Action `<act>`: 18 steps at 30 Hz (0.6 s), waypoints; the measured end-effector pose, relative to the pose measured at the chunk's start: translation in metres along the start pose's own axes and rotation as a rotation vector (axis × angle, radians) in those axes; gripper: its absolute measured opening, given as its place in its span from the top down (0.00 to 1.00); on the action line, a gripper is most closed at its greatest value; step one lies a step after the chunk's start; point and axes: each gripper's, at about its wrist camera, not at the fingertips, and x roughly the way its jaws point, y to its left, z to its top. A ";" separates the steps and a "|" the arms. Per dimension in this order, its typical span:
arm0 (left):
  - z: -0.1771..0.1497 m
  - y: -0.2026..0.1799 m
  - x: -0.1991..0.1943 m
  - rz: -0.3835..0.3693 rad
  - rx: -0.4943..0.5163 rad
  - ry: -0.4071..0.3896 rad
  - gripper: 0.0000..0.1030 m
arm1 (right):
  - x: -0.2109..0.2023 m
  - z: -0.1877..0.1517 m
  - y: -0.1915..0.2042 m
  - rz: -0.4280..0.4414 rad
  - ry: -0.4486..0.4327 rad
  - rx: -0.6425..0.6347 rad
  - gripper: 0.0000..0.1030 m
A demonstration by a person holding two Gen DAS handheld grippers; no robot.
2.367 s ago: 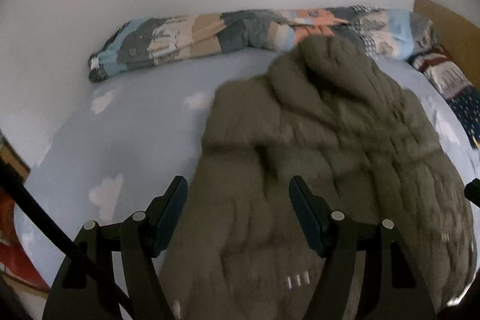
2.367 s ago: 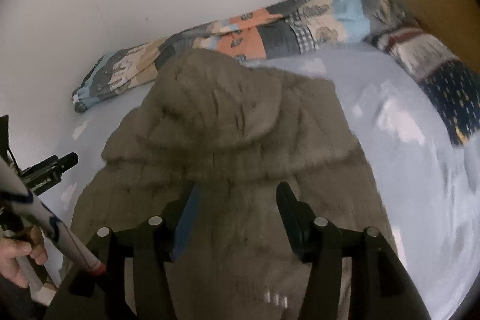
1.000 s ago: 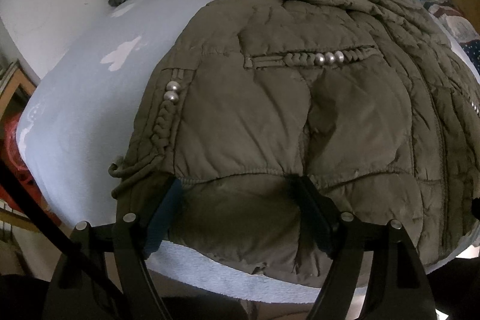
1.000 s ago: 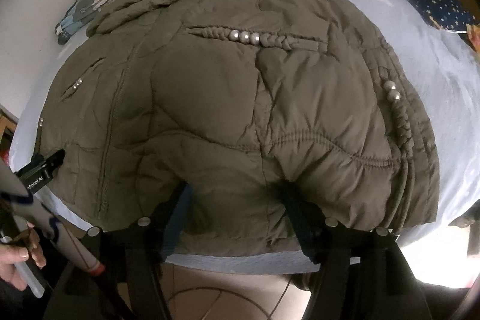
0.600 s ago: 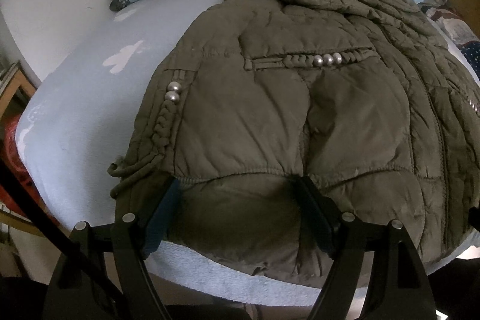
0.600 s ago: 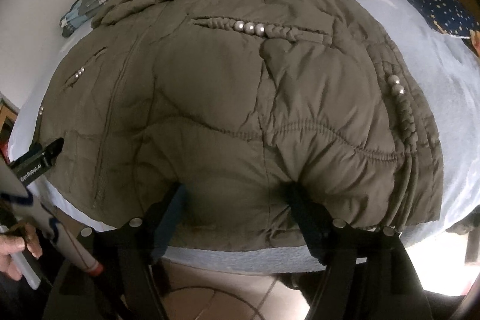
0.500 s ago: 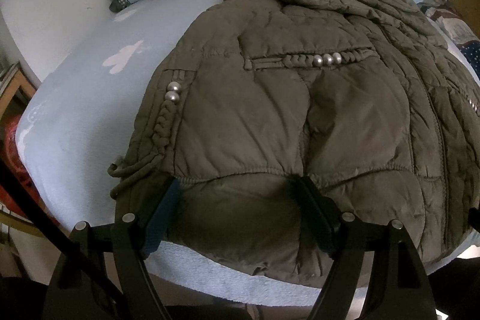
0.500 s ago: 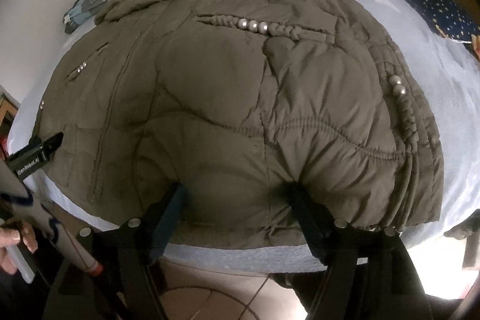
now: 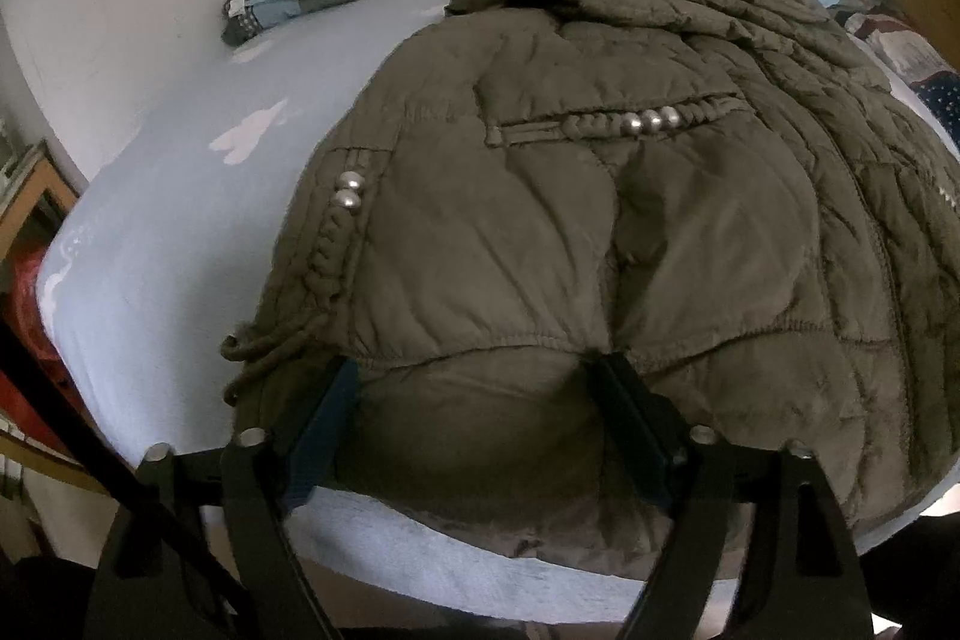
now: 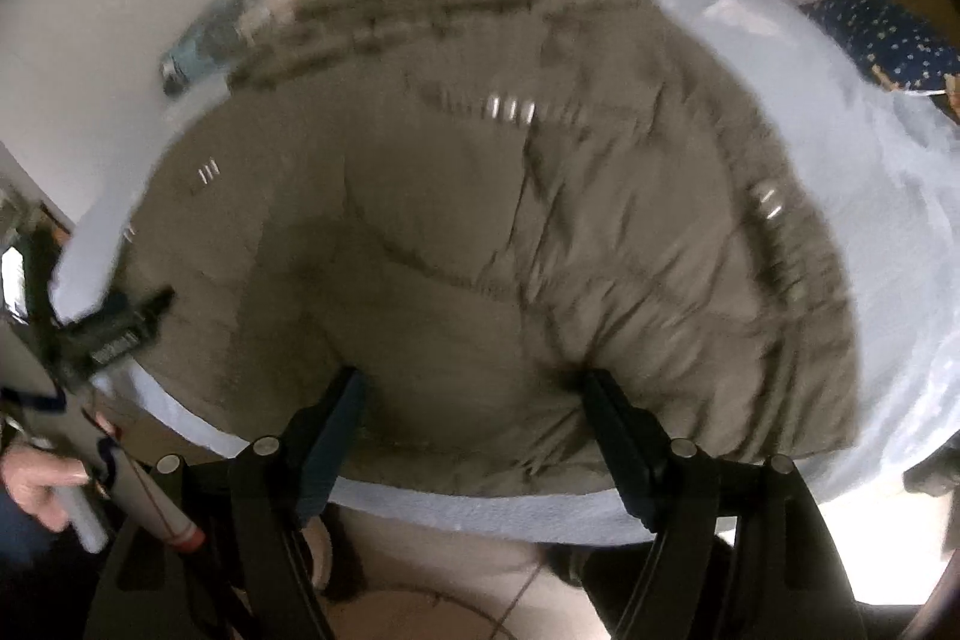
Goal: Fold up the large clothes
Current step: 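Withdraw the right gripper from the jacket while the left gripper rests at the hem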
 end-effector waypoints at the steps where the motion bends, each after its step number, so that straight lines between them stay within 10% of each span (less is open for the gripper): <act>1: 0.000 0.004 0.002 -0.005 -0.019 0.005 0.09 | -0.019 0.004 -0.012 0.010 -0.071 0.040 0.23; 11: -0.001 0.011 0.006 -0.025 -0.060 0.016 0.03 | -0.044 0.001 -0.118 -0.135 -0.168 0.461 0.23; 18: -0.001 0.011 0.006 -0.024 -0.059 0.016 0.03 | -0.030 -0.012 -0.146 -0.064 -0.115 0.619 0.23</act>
